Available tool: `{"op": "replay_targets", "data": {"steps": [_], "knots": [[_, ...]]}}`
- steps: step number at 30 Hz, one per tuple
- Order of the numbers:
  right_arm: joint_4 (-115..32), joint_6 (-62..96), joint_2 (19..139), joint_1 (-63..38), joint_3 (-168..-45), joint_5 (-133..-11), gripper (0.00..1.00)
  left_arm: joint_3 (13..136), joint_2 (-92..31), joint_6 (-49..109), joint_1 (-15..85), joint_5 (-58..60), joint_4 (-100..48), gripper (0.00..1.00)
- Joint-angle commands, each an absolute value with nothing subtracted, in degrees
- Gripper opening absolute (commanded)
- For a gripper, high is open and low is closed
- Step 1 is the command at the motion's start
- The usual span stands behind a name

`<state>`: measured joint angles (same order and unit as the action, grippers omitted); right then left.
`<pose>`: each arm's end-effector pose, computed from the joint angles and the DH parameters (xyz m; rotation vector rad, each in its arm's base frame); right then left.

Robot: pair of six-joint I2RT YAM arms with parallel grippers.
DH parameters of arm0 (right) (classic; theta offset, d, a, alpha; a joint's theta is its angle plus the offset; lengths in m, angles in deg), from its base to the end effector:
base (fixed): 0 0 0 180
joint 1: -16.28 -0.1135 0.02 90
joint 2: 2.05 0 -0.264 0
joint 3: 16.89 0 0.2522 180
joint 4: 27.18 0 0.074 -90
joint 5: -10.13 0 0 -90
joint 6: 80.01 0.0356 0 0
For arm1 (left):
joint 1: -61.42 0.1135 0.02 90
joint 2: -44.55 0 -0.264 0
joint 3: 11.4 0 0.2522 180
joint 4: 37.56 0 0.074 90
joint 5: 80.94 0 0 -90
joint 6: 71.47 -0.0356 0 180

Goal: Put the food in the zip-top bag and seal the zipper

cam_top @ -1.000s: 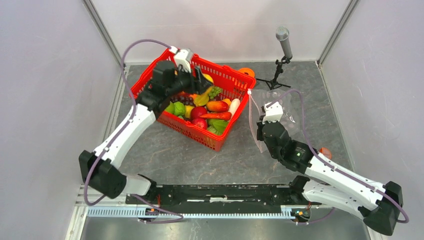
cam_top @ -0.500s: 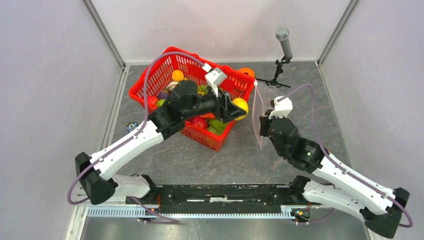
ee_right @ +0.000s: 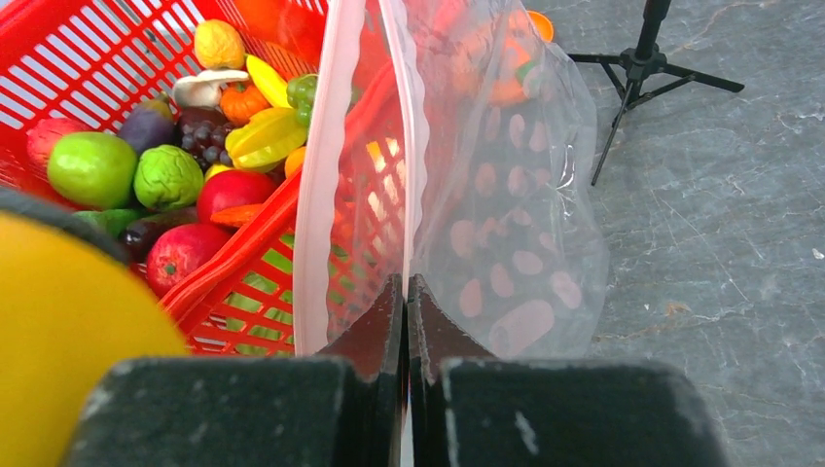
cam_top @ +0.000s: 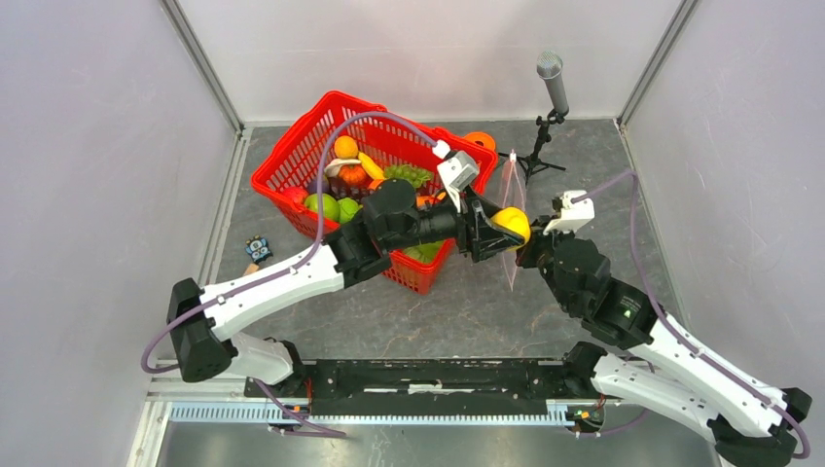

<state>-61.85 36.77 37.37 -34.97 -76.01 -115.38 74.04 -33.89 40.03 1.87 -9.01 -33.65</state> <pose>0.1119 0.1064 0.3396 0.0495 1.8005 0.4102 0.1552 -0.2859 0.4087 0.8050 1.4794 -1.3399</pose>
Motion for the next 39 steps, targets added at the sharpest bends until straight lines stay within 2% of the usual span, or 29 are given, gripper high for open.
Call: {"op": "replay_targets", "data": {"steps": [1,13,18,25,32,39], "knots": [[-58.6,38.3,34.5,-34.8,-74.4,-113.8,0.02,73.0,-36.6,38.5,1.6,-3.7,-39.6,0.31],[-58.1,37.5,30.9,-34.8,-73.1,-113.6,0.02,76.0,-43.3,37.6,1.4,2.7,-38.5,0.31],[-57.4,35.4,30.9,-34.9,-73.2,-111.4,0.02,78.4,-43.8,35.6,1.2,12.4,-31.2,0.34],[-52.7,32.3,32.3,-34.8,-72.5,-103.0,0.01,89.3,-50.0,37.8,1.3,15.4,-19.3,0.35],[-52.7,33.6,30.4,-34.8,-70.6,-108.7,0.01,95.2,-53.1,41.2,1.3,16.7,-10.9,0.36],[-55.3,37.1,29.8,-34.8,-68.8,-117.1,0.0,89.9,-45.9,43.4,1.3,12.4,-18.1,0.38]]}}
